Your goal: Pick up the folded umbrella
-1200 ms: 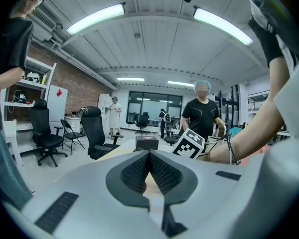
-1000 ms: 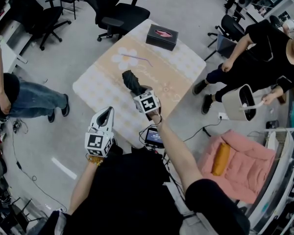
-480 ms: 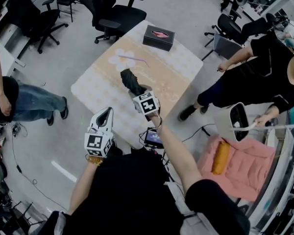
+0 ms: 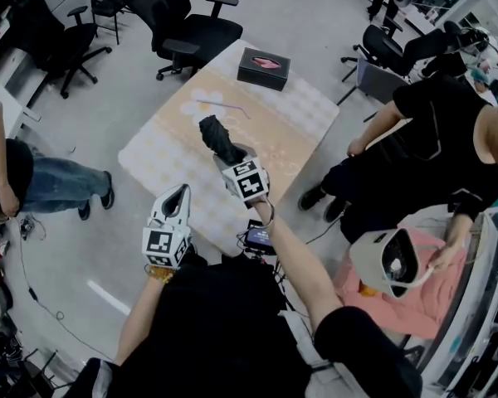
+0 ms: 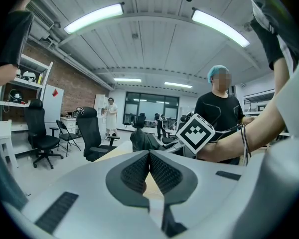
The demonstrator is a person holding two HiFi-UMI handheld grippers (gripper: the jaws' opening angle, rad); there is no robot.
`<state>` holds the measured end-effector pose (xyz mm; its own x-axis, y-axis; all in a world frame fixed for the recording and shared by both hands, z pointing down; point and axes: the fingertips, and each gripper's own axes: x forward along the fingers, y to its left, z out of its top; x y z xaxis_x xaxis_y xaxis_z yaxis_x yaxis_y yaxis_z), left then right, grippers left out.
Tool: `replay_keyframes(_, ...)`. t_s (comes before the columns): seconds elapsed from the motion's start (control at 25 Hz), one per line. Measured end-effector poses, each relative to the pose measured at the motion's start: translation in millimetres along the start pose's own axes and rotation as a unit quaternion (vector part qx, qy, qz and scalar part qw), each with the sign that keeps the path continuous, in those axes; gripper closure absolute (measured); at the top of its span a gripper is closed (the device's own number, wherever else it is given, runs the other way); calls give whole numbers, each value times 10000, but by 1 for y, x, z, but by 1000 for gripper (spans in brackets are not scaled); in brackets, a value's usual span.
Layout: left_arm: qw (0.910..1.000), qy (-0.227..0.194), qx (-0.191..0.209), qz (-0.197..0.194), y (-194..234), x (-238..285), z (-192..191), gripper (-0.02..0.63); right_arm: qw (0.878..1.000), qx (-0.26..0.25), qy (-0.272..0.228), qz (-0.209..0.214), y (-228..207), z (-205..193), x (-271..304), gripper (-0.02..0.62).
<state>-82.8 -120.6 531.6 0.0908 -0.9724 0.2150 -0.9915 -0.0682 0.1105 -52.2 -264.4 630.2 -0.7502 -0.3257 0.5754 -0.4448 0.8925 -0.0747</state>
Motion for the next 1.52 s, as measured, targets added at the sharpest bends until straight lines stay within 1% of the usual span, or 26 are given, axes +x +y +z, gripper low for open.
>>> replay_keyframes(0.16, 10000, -35, -2, -88, 1, 2, -2, 592, 9999, 23, -140, -37, 1, 13, -6, 383)
replay_keyframes(0.36, 9998, -100, 51, -137, 0, 4, 11, 592, 9996, 41, -273, -87, 4, 25, -15, 383)
replay_keyframes(0.8, 9995, -219, 59, -239, 5, 12, 19, 592, 9975, 2, -654, -261, 6, 54, -35, 383)
replay_keyframes(0.96, 9991, -241, 86, -324, 3, 16, 20, 592, 9968, 49, -745, -298, 7, 57, -42, 383)
replay_keyframes(1.52, 9963, -346, 353, -705, -1, 31, 40, 592, 9879, 75, -1416, -625, 11, 100, -85, 383)
